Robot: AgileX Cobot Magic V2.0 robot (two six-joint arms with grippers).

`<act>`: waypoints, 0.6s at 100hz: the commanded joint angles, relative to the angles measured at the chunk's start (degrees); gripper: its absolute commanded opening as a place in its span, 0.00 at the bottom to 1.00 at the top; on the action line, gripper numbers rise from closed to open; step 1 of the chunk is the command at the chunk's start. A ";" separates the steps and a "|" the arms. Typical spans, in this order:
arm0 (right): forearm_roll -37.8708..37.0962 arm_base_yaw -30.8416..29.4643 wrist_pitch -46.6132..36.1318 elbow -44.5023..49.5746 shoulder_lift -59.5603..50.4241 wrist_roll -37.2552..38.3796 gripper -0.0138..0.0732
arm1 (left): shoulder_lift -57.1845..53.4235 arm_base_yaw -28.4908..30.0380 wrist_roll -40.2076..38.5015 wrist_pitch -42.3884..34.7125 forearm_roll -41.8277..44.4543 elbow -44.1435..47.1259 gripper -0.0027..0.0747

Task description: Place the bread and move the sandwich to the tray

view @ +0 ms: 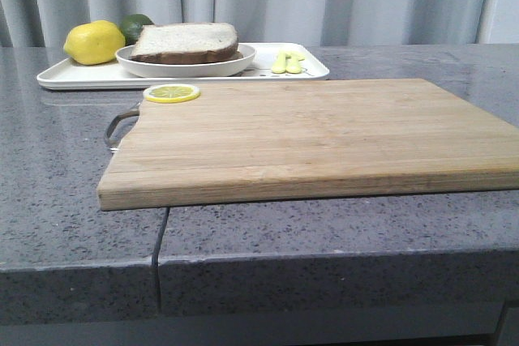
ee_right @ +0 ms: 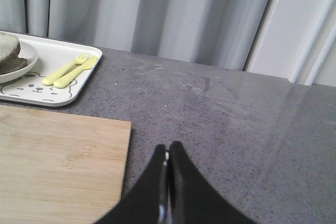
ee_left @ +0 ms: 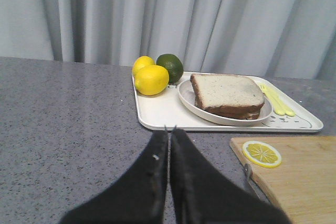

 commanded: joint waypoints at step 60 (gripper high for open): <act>-2.48 -0.39 0.51 -1.51 -0.12 -0.29 0.08 | -14.29 3.85 -13.54 -11.40 24.56 16.81 0.01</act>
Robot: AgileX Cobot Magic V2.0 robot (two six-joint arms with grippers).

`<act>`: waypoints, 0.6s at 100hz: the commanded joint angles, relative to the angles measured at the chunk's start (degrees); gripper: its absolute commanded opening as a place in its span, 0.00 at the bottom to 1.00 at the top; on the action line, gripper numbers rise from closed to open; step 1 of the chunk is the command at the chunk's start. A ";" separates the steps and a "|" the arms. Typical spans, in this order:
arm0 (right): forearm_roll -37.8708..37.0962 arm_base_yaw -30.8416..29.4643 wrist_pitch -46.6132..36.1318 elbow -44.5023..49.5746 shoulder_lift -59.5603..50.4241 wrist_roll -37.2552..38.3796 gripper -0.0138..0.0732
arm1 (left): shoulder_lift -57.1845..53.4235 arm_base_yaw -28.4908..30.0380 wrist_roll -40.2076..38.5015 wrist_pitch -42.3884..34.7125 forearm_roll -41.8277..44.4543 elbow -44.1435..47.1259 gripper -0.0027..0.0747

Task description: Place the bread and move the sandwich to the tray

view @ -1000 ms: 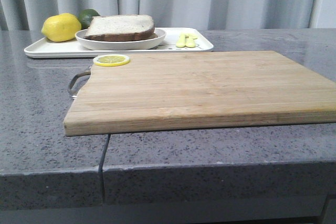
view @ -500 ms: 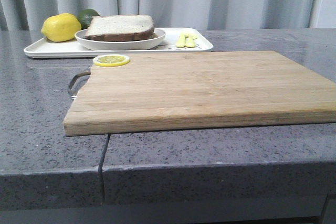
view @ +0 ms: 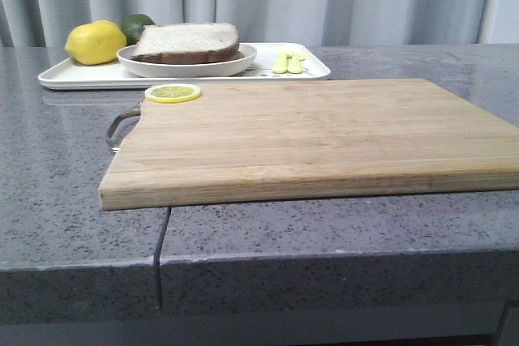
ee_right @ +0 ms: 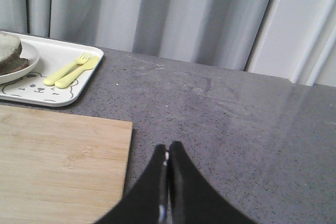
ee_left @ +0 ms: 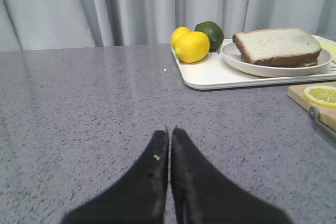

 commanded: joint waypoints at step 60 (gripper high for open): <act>-2.16 -0.39 0.46 -1.51 -0.12 -0.29 0.08 | -8.35 2.94 -1.42 -2.89 1.80 5.81 0.01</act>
